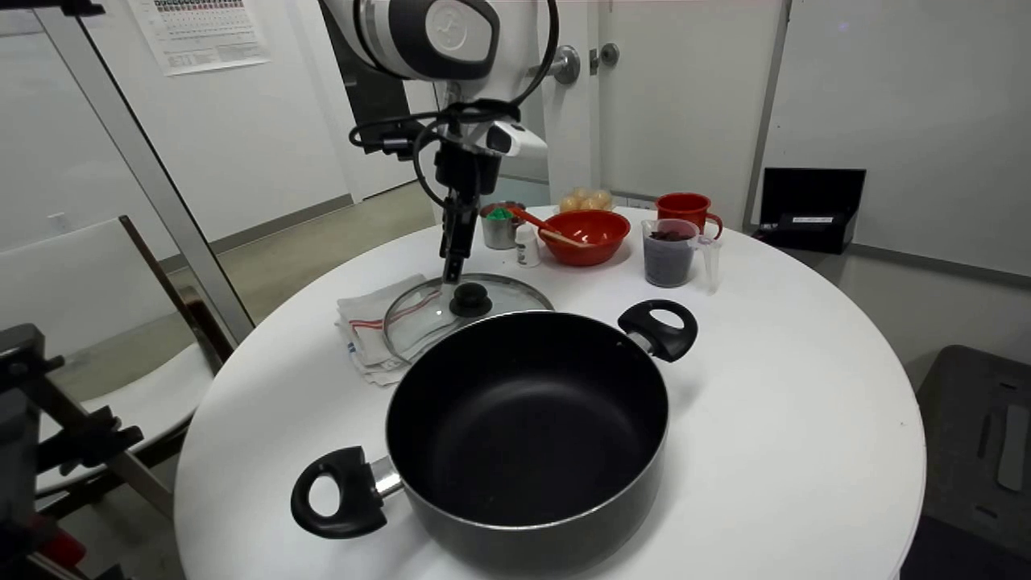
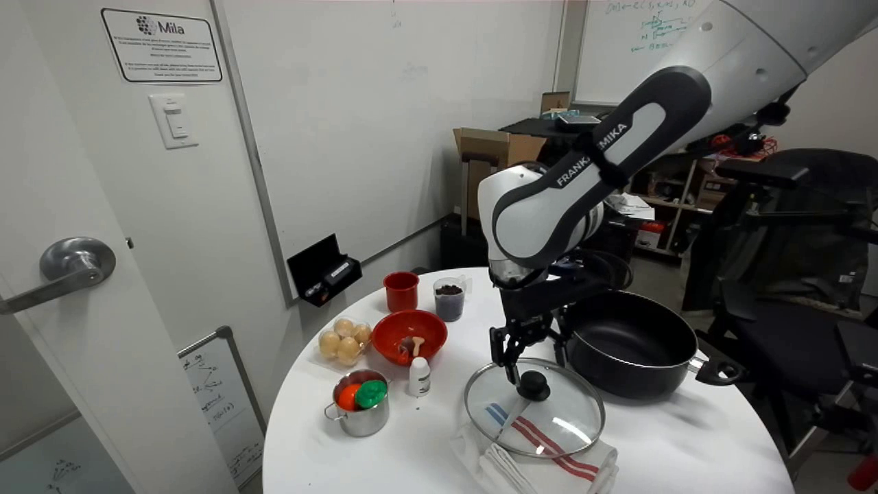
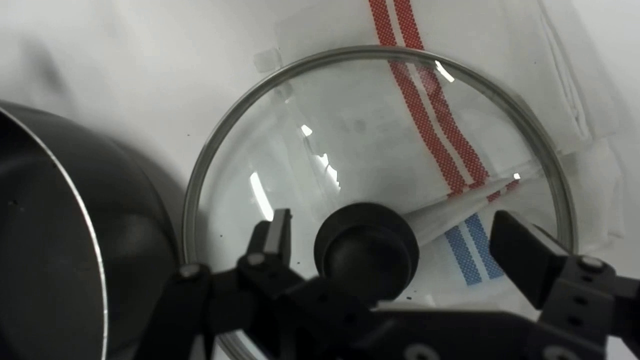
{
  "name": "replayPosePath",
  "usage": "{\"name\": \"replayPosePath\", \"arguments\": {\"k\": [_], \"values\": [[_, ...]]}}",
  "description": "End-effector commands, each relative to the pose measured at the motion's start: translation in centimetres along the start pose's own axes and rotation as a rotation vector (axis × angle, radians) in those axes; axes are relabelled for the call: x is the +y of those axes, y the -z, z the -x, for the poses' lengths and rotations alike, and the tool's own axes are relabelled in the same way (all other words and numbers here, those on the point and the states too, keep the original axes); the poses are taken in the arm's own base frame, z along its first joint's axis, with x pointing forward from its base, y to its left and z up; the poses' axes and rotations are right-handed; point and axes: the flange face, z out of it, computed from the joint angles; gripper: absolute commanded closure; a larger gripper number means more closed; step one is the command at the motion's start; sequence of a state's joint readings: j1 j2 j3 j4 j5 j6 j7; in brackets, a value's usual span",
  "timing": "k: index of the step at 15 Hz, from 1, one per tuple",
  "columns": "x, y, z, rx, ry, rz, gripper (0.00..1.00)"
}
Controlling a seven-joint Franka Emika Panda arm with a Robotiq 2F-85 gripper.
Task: Put the lid on the pot
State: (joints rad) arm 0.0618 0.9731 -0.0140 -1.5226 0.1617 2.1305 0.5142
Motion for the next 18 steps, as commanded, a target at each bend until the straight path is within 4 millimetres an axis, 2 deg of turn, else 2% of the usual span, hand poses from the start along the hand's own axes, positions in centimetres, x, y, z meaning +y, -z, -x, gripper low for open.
{"name": "replayPosePath", "arguments": {"k": [1,5,12,13,15,18], "values": [[-1.3,-1.5,-1.5,-0.021,-0.063,0.013,0.0],[-2.0,-2.7,-2.6,0.02,-0.126,0.032,0.0],[-2.0,-3.4,-3.7,0.026,-0.21,0.028,0.0],[-2.0,-3.4,-3.7,0.027,-0.217,0.027,0.25],[-1.9,-3.4,-4.0,0.028,-0.227,0.027,0.33],[-1.7,-3.0,-4.1,0.029,-0.238,0.033,0.57]]}}
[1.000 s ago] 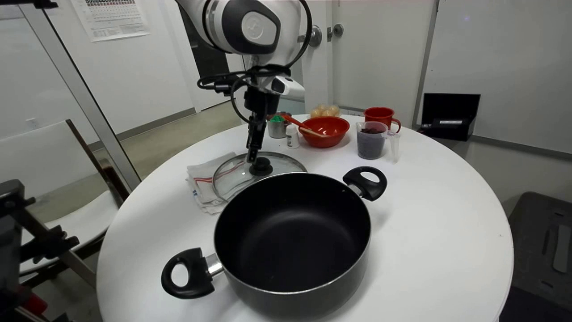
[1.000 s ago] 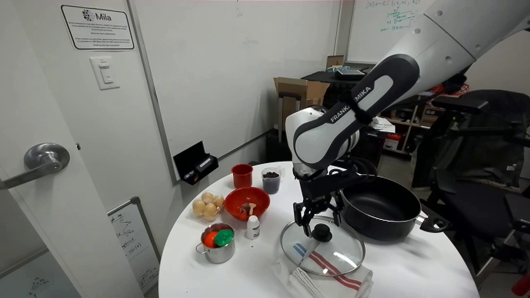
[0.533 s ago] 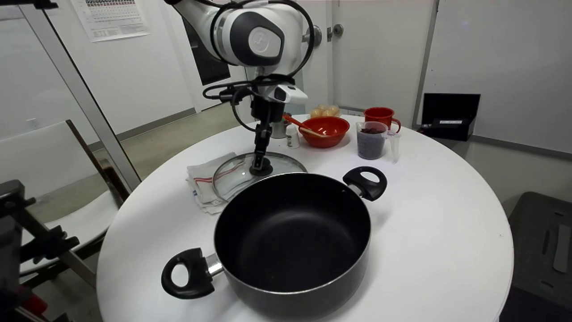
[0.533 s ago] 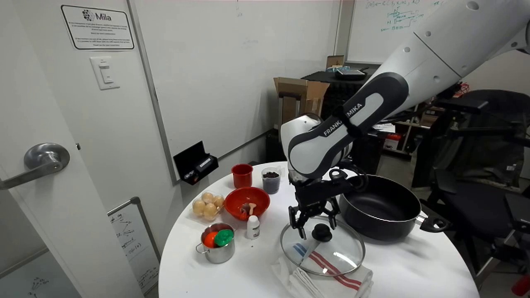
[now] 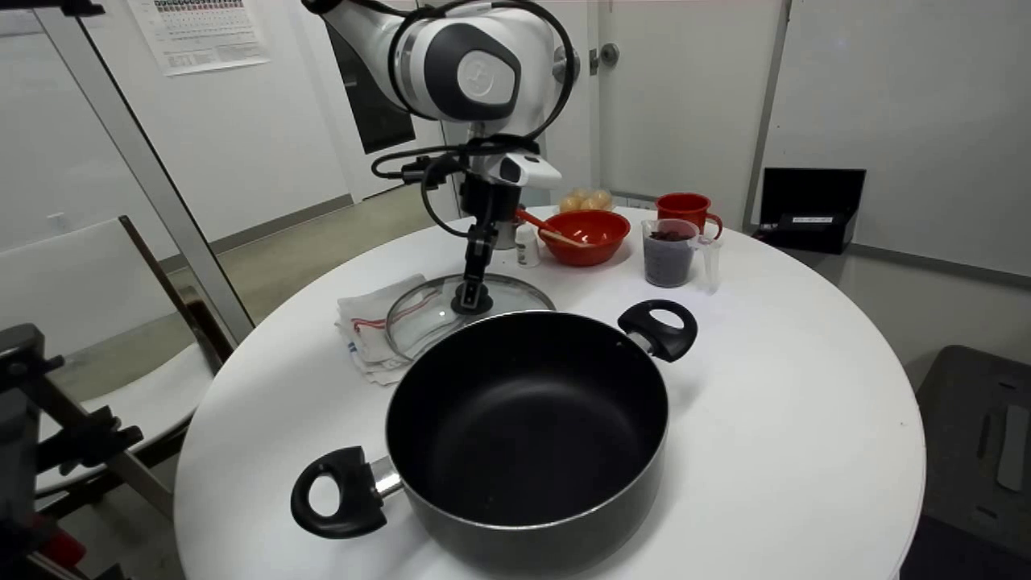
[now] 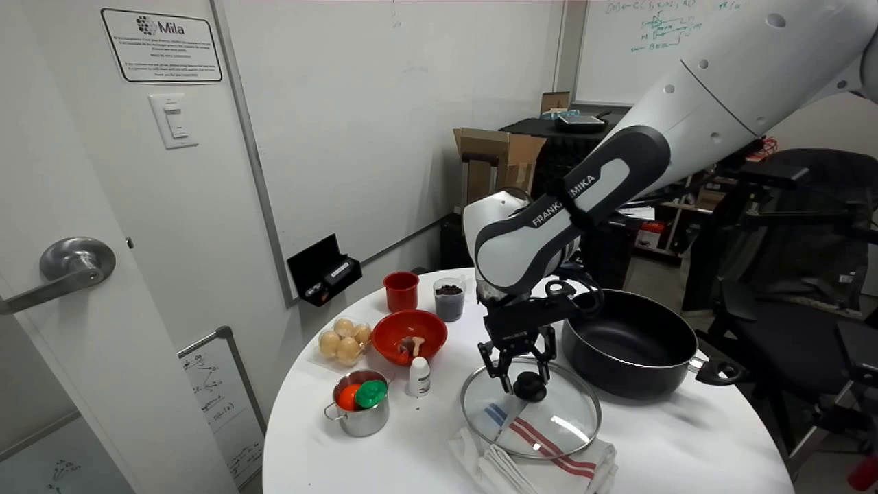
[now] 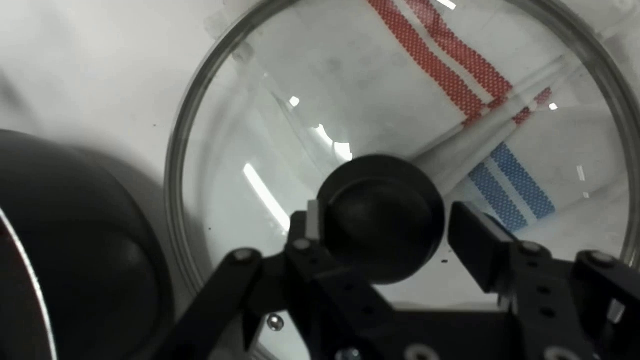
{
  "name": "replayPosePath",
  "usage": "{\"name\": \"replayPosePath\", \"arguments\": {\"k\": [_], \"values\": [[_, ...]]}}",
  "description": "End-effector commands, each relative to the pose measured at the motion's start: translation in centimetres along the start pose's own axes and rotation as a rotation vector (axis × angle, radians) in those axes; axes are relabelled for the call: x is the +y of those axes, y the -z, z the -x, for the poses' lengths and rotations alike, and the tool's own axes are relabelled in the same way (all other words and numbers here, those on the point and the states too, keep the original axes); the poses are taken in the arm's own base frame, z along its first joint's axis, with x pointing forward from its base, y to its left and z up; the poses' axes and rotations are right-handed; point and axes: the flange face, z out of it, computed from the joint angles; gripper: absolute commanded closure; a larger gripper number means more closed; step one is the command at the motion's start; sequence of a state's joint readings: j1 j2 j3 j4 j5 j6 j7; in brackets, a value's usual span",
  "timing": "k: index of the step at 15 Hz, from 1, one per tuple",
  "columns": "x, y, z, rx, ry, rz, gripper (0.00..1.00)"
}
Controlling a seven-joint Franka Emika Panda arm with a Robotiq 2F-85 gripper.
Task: Put the lid on the pot
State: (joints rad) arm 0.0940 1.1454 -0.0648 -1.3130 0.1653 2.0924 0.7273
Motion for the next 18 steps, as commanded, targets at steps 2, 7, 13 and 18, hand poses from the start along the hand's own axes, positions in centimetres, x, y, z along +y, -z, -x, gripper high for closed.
{"name": "replayPosePath", "arguments": {"k": [2,7,13,18], "values": [[-0.6,0.6,-0.6,0.0,-0.026,0.0,0.69],[-0.5,1.4,-0.6,0.007,-0.02,-0.014,0.75],[-0.4,4.3,0.7,0.057,0.013,-0.077,0.75],[0.1,7.1,2.8,0.109,0.033,-0.131,0.75]]}}
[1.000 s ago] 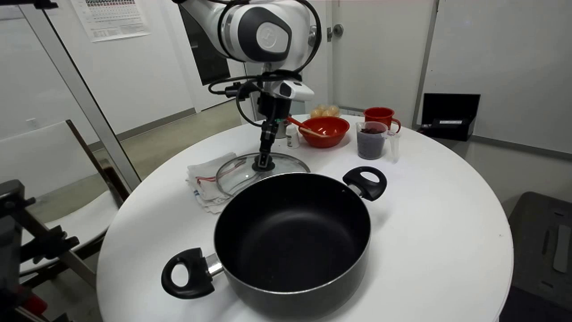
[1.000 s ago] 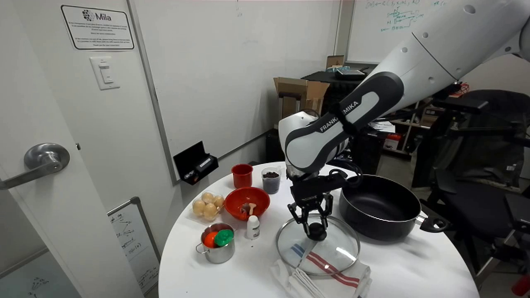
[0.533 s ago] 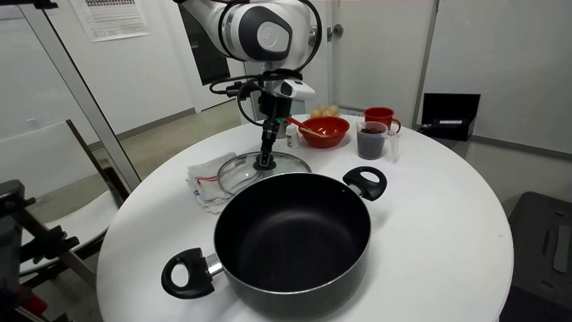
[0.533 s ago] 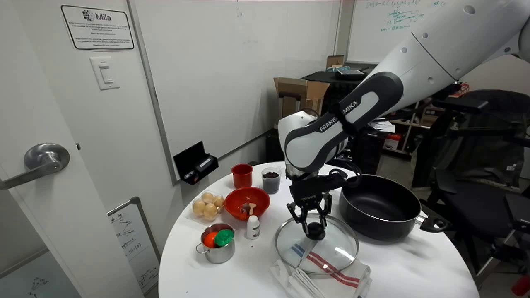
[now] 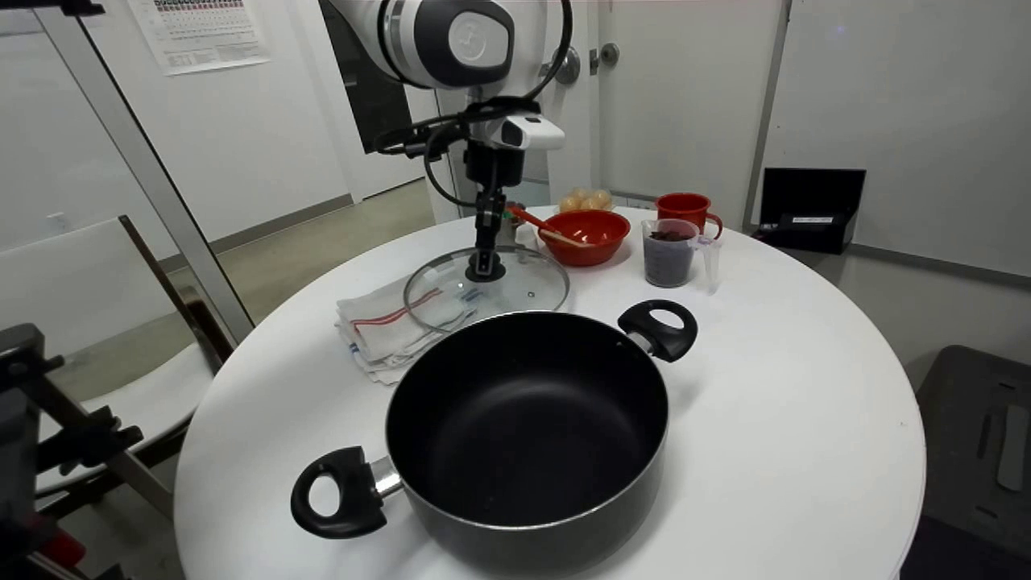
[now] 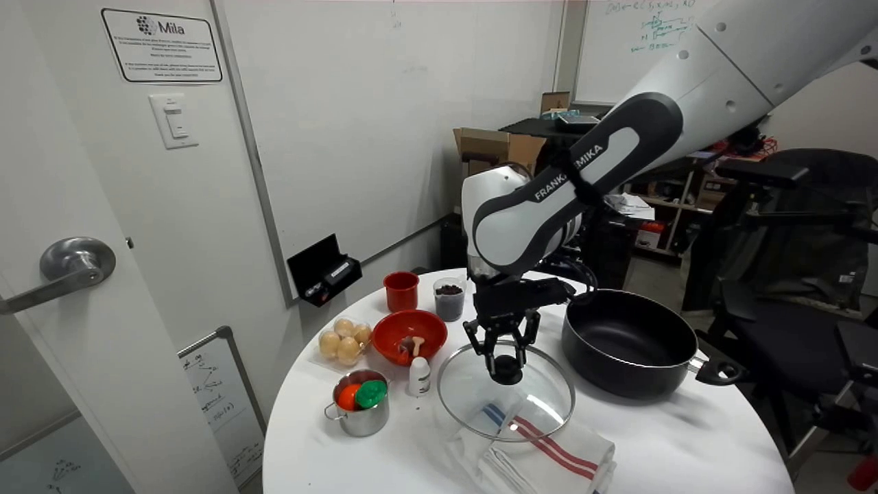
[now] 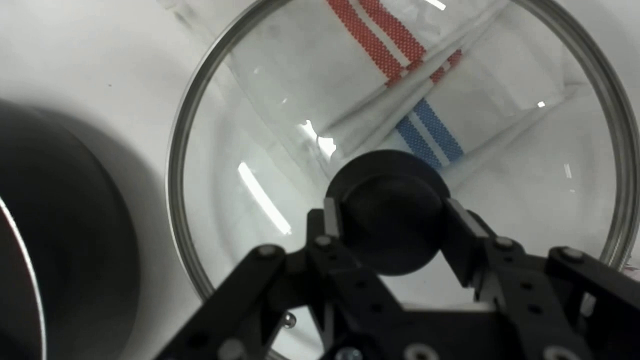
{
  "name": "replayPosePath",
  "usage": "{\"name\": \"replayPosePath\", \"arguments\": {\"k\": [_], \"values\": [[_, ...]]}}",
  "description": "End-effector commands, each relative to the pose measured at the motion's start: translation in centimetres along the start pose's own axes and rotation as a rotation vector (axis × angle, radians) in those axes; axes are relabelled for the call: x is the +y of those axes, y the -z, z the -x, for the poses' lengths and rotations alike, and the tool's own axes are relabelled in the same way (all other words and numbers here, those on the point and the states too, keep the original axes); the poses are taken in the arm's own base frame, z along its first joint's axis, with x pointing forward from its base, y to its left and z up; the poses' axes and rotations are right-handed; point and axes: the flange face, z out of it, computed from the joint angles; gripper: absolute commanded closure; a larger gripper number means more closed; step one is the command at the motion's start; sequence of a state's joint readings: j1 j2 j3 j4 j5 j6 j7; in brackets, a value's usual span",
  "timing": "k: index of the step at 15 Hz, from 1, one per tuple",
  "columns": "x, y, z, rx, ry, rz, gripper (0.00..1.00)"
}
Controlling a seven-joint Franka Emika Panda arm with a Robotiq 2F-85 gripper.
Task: Put the lid on the pot
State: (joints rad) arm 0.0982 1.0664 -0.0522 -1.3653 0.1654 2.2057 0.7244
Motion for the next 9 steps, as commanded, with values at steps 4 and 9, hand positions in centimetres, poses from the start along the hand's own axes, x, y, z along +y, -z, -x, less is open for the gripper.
{"name": "replayPosePath", "arguments": {"k": [4,9], "values": [[2.0,5.1,3.4,0.044,0.011,-0.045,0.75],[4.5,8.5,4.7,0.096,-0.028,-0.051,0.75]]}}
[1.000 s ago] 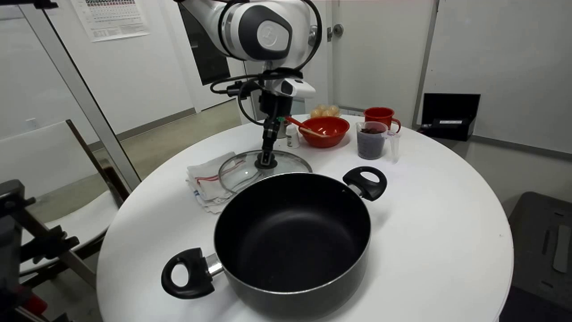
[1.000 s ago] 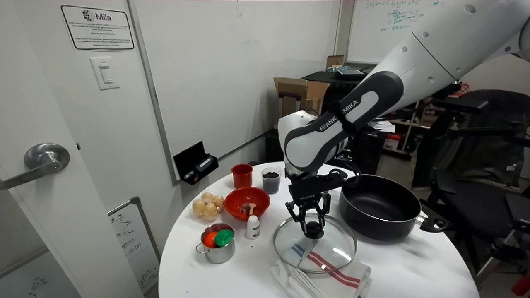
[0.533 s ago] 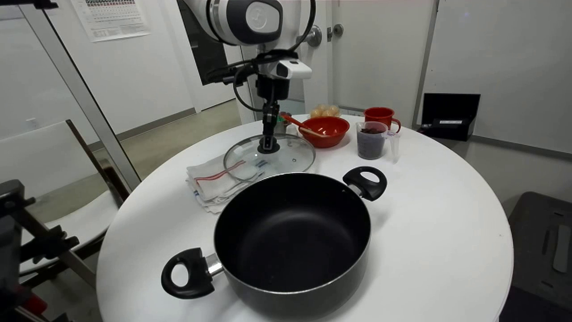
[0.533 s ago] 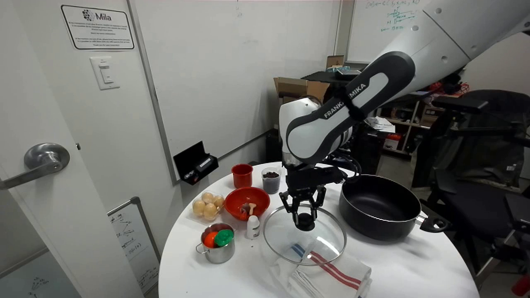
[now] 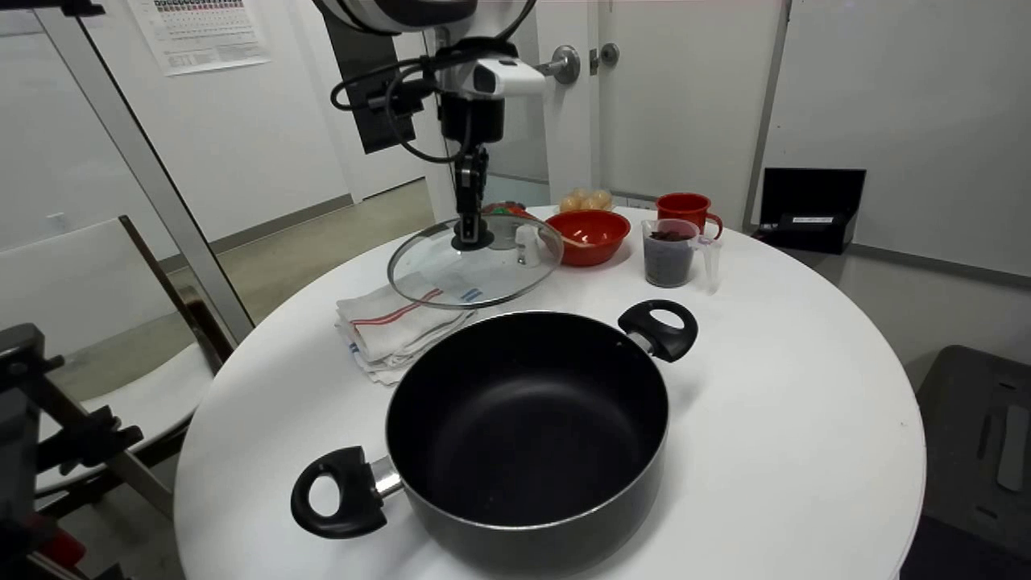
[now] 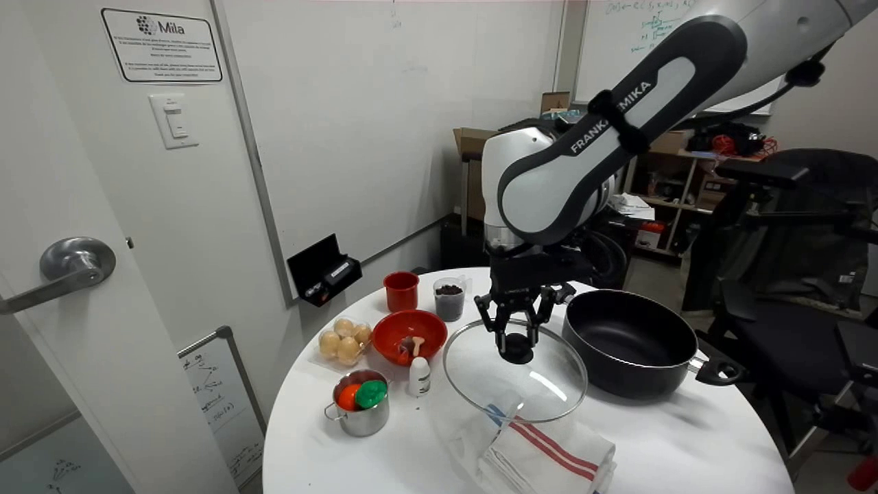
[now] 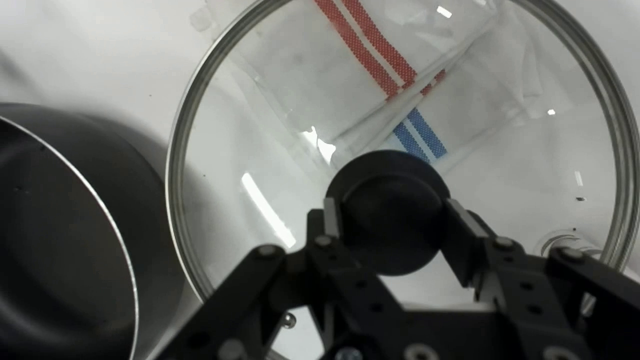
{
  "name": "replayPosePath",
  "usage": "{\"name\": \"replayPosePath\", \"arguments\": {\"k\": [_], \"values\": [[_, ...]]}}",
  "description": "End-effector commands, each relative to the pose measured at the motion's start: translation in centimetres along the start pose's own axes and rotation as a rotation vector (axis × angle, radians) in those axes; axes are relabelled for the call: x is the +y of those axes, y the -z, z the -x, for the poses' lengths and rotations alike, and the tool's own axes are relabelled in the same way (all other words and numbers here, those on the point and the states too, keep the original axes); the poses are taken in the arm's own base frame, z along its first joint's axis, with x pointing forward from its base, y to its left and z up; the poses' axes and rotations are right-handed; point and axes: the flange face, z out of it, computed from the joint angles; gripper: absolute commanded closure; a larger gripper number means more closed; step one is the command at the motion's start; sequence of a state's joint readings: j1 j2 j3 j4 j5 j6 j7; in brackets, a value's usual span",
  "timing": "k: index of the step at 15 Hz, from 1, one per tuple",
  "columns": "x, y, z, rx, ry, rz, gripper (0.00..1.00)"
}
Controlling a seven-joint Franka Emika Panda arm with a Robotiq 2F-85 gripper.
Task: Put the lid on the pot
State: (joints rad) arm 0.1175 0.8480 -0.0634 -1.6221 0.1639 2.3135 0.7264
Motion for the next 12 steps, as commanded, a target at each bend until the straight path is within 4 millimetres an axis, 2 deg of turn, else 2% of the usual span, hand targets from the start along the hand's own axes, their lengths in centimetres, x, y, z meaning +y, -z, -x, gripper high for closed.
{"name": "replayPosePath", "arguments": {"k": [1,7,12], "values": [[2.6,4.3,1.5,0.048,-0.037,-0.016,0.75],[6.3,8.5,1.4,0.09,-0.143,-0.014,0.75],[9.9,9.3,0.4,0.067,-0.268,-0.014,0.75]]}}
